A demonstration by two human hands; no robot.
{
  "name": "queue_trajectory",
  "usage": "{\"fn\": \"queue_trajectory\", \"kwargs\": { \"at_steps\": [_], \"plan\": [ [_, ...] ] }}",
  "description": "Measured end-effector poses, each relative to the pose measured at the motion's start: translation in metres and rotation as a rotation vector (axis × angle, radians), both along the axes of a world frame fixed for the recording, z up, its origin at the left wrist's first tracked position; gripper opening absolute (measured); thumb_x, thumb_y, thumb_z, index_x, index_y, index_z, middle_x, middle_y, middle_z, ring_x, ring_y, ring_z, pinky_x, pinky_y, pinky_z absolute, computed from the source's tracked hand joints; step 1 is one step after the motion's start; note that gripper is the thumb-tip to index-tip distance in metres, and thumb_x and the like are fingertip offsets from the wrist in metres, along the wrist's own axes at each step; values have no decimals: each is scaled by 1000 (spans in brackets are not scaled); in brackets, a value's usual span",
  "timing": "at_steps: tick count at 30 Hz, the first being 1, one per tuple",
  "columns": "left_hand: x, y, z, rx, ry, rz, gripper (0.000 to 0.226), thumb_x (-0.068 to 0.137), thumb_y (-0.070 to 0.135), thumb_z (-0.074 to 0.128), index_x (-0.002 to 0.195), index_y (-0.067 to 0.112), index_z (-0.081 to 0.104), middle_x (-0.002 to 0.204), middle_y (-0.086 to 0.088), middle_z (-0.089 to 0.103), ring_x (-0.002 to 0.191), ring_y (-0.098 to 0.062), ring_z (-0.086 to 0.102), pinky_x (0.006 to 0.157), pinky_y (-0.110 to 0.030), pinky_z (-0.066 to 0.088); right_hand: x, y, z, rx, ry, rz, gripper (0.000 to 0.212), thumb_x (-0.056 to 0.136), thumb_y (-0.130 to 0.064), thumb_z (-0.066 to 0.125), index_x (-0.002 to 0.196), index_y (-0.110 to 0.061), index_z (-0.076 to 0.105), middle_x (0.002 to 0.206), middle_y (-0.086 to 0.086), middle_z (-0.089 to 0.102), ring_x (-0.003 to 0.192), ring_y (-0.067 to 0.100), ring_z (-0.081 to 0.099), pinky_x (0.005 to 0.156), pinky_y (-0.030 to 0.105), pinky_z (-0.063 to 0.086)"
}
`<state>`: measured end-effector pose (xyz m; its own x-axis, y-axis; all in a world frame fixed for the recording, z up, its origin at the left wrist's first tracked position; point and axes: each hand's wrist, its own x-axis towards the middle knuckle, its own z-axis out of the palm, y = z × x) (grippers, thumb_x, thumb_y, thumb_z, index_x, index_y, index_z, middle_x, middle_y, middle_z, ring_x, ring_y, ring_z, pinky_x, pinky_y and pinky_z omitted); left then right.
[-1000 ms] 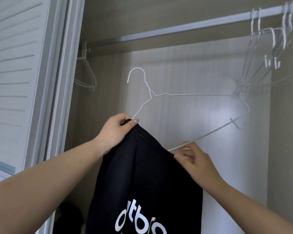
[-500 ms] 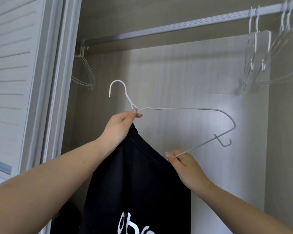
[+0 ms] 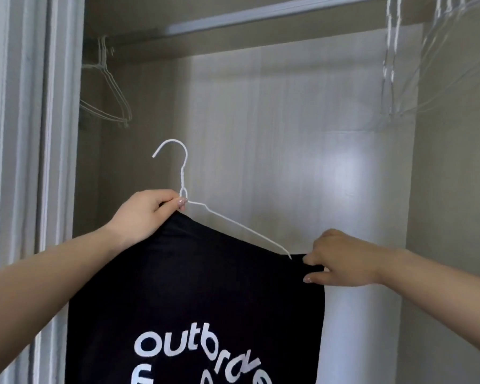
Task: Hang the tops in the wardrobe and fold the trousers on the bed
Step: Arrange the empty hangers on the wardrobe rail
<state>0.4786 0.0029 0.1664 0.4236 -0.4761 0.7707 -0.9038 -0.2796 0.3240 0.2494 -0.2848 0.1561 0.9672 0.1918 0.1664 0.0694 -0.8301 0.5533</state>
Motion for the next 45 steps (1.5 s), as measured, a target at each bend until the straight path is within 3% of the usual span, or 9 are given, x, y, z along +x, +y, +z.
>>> {"fn": "queue_trajectory", "kwargs": {
  "at_steps": [7,12,18,26,30,33,37,42,45],
  "plan": [
    [-16,-21,-5,52,-112,-10,27,94,37,53,69,38,63,71,11,63,73,-5,58,71,-33,47,11,-2,23,-151,-199,76,32,95,-49,37,87,-23,52,87,-5,59,92,19,49,76,26,19],
    [-39,-52,5,-19,-114,-68,24,92,39,54,75,31,69,64,31,57,63,7,52,57,-16,35,30,34,27,-183,-235,198,27,94,-41,44,92,-18,58,88,-1,61,88,24,50,75,30,24],
    [-41,-55,8,-23,-112,-72,34,86,54,56,72,25,66,63,5,58,59,-11,51,58,-29,40,24,37,30,-248,-257,133,33,95,-47,40,103,-22,60,88,3,64,89,25,55,85,32,33],
    [-13,-29,13,27,-67,201,44,82,70,46,63,32,57,67,9,59,65,-9,56,54,-27,38,-2,8,42,-217,-294,93,36,94,-52,41,96,-22,61,95,-7,63,96,19,53,79,28,34],
    [-2,-21,14,-19,-13,354,55,80,75,41,66,25,57,66,8,60,66,-9,56,52,-26,36,-14,6,52,112,-316,-73,35,89,-49,55,106,-20,64,118,-8,53,107,13,50,85,26,42],
    [2,-21,14,-76,-15,388,61,77,78,40,66,20,56,64,7,58,64,-11,54,51,-26,35,-19,11,53,454,-312,-102,19,85,-41,65,93,-31,51,92,-10,60,83,11,61,66,17,45],
    [4,-27,20,-90,17,427,69,74,82,38,73,16,56,68,3,60,66,-14,55,54,-28,39,-18,27,53,754,-228,-113,46,82,-34,70,114,-43,38,91,-12,61,66,-1,60,61,11,44],
    [12,-22,23,-29,52,521,76,71,88,25,76,19,57,75,3,60,73,-17,56,70,-34,45,-19,45,58,1055,-43,-26,21,90,-25,61,74,-39,64,67,-14,59,59,3,54,52,12,40],
    [17,-23,28,-14,152,509,79,72,87,24,88,20,62,92,1,56,94,-24,53,84,-42,48,-14,55,61,1327,-19,50,20,92,-17,58,83,-30,70,87,-6,71,80,8,67,67,17,51]
  ]
}}
